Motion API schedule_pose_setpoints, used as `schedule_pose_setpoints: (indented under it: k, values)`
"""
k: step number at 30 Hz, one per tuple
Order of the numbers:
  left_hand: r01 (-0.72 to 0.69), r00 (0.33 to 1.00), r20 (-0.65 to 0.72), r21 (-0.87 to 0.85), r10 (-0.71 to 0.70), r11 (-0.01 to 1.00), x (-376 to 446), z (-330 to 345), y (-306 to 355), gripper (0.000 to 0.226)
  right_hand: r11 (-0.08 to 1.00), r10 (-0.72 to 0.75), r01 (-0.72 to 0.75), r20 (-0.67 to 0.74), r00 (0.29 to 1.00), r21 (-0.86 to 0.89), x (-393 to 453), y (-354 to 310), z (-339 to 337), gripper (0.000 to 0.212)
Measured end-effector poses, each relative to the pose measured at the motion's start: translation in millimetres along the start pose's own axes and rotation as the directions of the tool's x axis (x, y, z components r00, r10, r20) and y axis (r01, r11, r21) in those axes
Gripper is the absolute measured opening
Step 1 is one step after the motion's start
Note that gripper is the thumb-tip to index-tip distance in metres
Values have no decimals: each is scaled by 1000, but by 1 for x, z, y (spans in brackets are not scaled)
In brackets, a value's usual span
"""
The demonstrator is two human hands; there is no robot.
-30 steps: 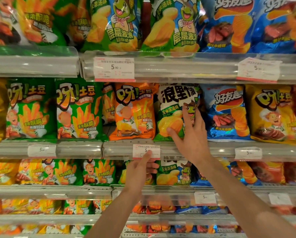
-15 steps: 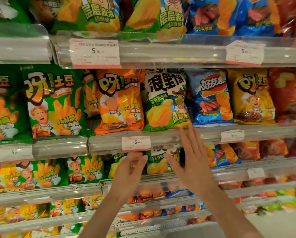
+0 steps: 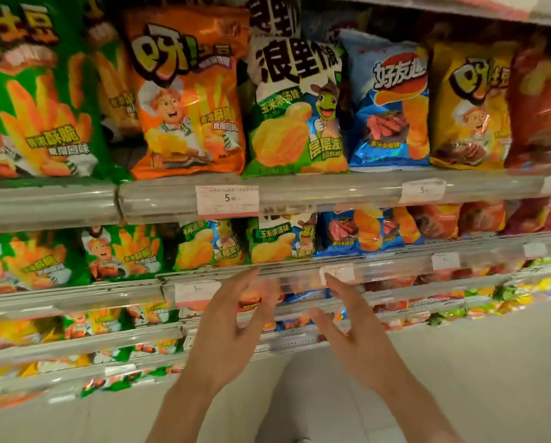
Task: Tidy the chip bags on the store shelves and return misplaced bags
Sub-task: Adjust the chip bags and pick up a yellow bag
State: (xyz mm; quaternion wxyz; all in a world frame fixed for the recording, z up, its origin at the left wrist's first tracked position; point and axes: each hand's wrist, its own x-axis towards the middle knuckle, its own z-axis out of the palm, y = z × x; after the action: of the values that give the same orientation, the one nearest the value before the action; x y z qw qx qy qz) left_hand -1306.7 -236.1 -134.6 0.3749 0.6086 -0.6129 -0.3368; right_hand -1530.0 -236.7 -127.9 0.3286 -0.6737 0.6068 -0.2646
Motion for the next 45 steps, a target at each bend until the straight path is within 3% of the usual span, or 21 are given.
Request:
schedule_pose_setpoints:
  k: [6, 13, 19, 24, 28, 31, 33, 38, 42, 45]
  values:
    - [38, 999, -9, 2, -38, 999, 2, 38, 16, 61, 997, 27, -24, -36, 999, 71, 6, 41, -30, 55]
    - [76, 992, -100, -56, -82, 996, 25, 123, 66, 66, 995, -53, 53, 3, 999, 88, 29, 97, -110, 40]
    - [122, 976, -164, -134, -144, 983, 39, 197, 127, 63, 992, -110, 109, 8, 994, 62, 48, 146, -194, 49]
    - [107, 974, -192, -98, -125, 989, 55, 228, 161, 36, 987, -164, 164, -35, 986, -2, 61, 176, -239, 55]
    - [87, 975, -197, -90, -104, 992, 71, 235, 173, 28, 975, -215, 205, -135, 967, -84, 71, 185, -258, 58]
    - [95, 972, -193, -184, -131, 978, 86, 232, 176, 18, 950, -304, 269, -262, 916, -161, 77, 179, -265, 60]
    - [102, 956, -229, -320, -181, 942, 95, 228, 177, 19, 893, -439, 366, -326, 837, -263, 85, 167, -267, 55]
    - [168, 919, -198, -586, -340, 793, 114, 221, 192, 26, 667, -715, 532, -247, 654, -522, 119, 128, -257, 43]
    - [194, 889, -156, -723, -431, 663, 124, 224, 204, 36, 554, -769, 559, -120, 628, -617, 138, 113, -239, 45]
    - [187, 870, -149, -782, -470, 594, 131, 224, 207, 39, 544, -754, 525, -106, 649, -655, 142, 112, -234, 50]
